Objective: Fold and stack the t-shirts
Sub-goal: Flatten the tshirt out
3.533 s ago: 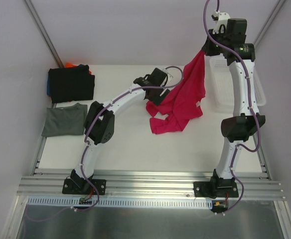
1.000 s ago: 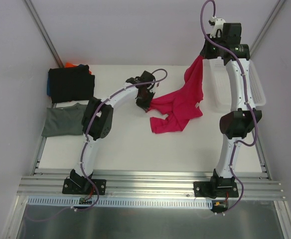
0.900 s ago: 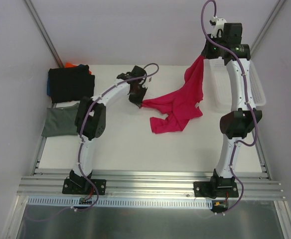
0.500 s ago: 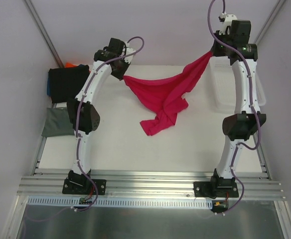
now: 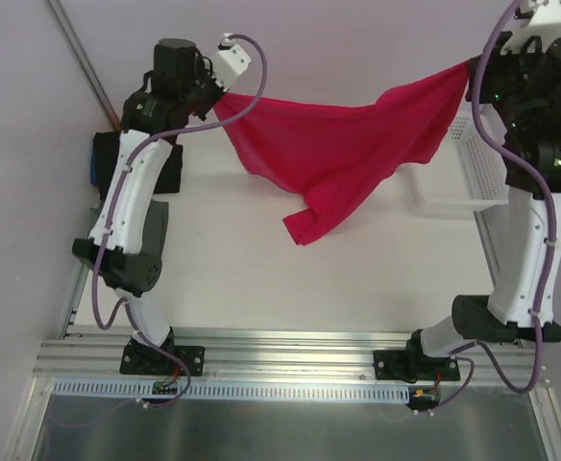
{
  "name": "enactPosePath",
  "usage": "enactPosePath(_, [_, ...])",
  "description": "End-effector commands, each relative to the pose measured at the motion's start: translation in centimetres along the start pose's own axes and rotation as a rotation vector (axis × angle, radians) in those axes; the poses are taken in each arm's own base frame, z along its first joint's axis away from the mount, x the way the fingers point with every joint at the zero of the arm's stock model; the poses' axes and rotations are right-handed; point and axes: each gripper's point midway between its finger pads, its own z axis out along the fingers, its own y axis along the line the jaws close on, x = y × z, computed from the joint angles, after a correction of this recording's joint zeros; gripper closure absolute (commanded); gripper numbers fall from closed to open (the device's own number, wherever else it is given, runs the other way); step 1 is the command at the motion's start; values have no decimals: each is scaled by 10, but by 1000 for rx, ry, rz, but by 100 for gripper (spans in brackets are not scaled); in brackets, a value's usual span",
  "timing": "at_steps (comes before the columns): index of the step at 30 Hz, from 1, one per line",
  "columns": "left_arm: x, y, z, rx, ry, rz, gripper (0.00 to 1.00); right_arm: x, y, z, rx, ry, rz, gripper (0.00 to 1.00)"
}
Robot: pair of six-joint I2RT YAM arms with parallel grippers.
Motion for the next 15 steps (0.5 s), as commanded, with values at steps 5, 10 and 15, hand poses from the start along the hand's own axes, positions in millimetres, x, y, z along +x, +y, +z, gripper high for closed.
enactPosePath(5, [-93, 55, -148, -244, -439, 293, 100, 9, -1, -61, 11, 8, 4, 99])
enactPosePath(10, [-114, 59, -227, -365, -630, 381, 100, -1, -5, -110, 32, -36, 6, 100])
enactPosePath(15, [-91, 47, -266, -378, -652, 291, 100, -17, 1, -151, 30, -111, 47, 99])
